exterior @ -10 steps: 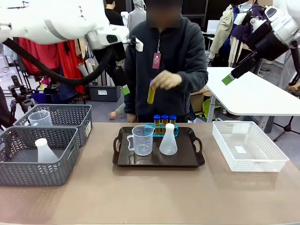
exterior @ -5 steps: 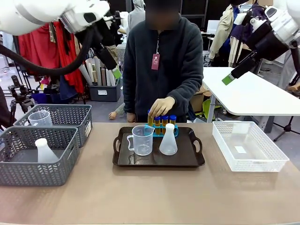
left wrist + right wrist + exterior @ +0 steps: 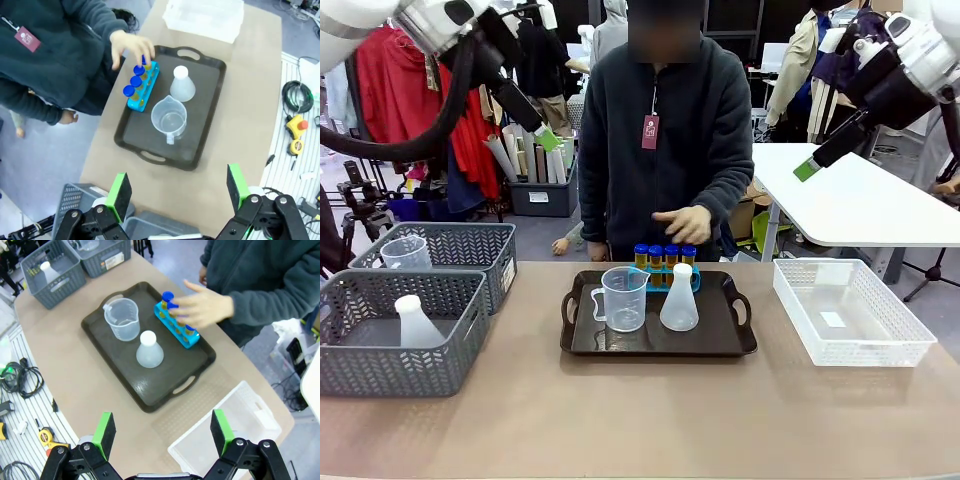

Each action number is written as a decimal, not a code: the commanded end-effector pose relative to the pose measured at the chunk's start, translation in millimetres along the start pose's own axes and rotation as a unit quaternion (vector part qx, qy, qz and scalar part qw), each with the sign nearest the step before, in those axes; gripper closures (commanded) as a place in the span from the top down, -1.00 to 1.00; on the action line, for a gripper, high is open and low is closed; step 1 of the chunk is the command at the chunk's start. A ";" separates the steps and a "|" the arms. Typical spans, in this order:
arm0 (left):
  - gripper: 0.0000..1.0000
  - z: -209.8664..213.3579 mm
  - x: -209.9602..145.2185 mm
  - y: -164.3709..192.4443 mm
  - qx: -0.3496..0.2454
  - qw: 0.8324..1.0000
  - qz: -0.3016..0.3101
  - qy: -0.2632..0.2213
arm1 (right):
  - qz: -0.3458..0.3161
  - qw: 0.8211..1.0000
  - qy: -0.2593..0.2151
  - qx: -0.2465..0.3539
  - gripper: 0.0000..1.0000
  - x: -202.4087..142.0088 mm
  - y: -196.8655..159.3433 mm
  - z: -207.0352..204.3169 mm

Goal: Prepare the laboratory tools.
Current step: Pick up one Large Measuring Cup and place it on the Handle tray.

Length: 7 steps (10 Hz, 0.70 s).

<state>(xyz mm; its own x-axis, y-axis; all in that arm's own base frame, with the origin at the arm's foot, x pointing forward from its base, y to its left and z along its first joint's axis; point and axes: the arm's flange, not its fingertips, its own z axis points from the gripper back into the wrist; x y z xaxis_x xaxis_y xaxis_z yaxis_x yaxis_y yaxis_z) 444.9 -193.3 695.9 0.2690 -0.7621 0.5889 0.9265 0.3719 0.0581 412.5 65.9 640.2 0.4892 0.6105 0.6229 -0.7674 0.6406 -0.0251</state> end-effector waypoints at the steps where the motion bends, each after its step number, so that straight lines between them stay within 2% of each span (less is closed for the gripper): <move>1: 0.96 1.2 -3.5 3.3 -0.032 0.999 -0.006 -0.012 | 0.001 1.000 -0.003 0.001 1.00 0.3 -0.3 0.9; 4: 0.96 5.4 -13.8 1.0 -0.005 1.000 -0.014 -0.009 | 0.001 1.000 -0.003 0.001 1.00 0.3 -0.3 0.9; 7: 0.96 6.7 -11.3 2.0 -0.006 1.000 -0.018 -0.006 | 0.001 1.000 -0.003 0.001 1.00 0.3 -0.3 0.9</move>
<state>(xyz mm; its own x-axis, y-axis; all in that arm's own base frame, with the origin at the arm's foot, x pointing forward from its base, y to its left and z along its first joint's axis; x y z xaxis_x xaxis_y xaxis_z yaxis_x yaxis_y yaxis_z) 444.0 -185.2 698.1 0.2525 -0.7651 0.5923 0.9351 0.3504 0.0540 412.5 65.9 640.2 0.4892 0.6104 0.6229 -0.7674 0.6406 -0.0251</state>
